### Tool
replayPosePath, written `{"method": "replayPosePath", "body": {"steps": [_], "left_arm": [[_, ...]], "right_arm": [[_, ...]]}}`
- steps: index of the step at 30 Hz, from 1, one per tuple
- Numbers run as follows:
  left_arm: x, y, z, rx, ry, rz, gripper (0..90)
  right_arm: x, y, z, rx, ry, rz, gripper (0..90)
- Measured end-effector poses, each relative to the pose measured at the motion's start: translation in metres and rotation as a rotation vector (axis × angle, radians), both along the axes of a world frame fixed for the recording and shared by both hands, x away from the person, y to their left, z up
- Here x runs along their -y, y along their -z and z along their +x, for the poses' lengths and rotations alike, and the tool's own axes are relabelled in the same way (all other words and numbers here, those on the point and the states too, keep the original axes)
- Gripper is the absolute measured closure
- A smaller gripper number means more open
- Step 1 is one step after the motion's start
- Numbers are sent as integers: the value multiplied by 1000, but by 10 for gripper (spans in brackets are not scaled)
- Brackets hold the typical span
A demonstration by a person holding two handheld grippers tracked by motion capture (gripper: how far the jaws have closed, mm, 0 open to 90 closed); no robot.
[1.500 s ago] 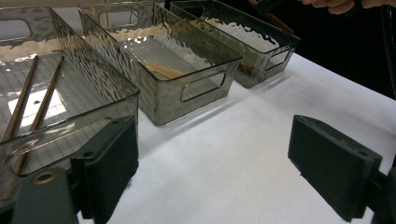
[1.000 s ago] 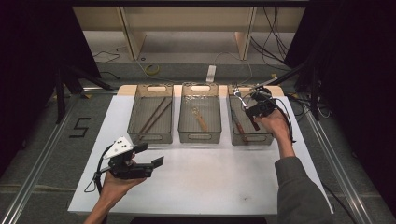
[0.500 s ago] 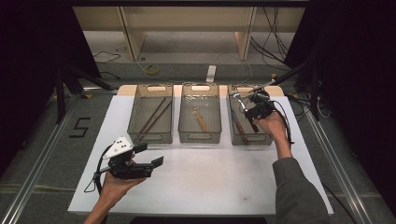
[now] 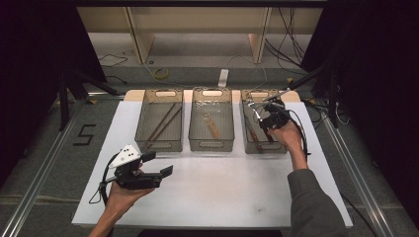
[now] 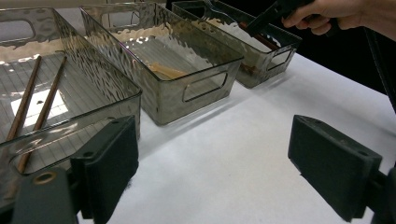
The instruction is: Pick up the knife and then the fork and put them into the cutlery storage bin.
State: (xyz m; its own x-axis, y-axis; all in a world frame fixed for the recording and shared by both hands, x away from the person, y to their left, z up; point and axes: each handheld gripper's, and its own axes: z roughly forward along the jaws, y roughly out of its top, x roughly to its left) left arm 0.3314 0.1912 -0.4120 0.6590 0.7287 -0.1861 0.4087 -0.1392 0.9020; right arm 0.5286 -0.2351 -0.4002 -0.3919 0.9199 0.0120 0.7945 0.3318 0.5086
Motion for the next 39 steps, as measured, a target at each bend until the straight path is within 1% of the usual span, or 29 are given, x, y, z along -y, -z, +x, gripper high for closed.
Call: {"method": "replayPosePath", "body": {"steps": [10, 12, 14, 15, 16, 18, 19, 21, 28, 29, 31, 35, 39], "left_arm": [[0, 0, 0, -1, 0, -1, 154], [0, 0, 0, -1, 0, -1, 154], [0, 0, 0, -1, 0, -1, 154], [0, 0, 0, -1, 0, -1, 153], [0, 0, 0, 0, 0, 0, 154], [0, 0, 0, 0, -1, -1, 154], [0, 0, 0, -1, -1, -1, 154], [0, 0, 0, -1, 0, -1, 153], [0, 0, 0, 0, 0, 0, 154], [0, 0, 0, -1, 0, -1, 154], [0, 0, 0, -1, 0, -1, 154], [0, 0, 0, -1, 0, 0, 154], [0, 0, 0, 0, 0, -1, 154]], "right_arm": [[0, 8, 1, -13, 6, 0, 770], [0, 9, 1, -20, 9, 3, 767], [-1, 10, 2, -32, 3, -8, 760], [-2, 11, 2, -38, -3, -18, 754], [-3, 11, 2, -45, -8, -22, 703], [-4, 9, 2, -35, -2, -11, 562], [-3, 7, 2, -25, 4, -4, 539], [-2, 3, 1, -12, 9, 17, 512], [0, -3, -5, 1, 0, 28, 427], [1, -4, -6, 9, -8, 25, 417], [1, -8, -9, 23, -16, 36, 403], [-1, -14, -18, 52, -33, 73, 376], [-5, -20, -30, 83, -69, 83, 357]]}}
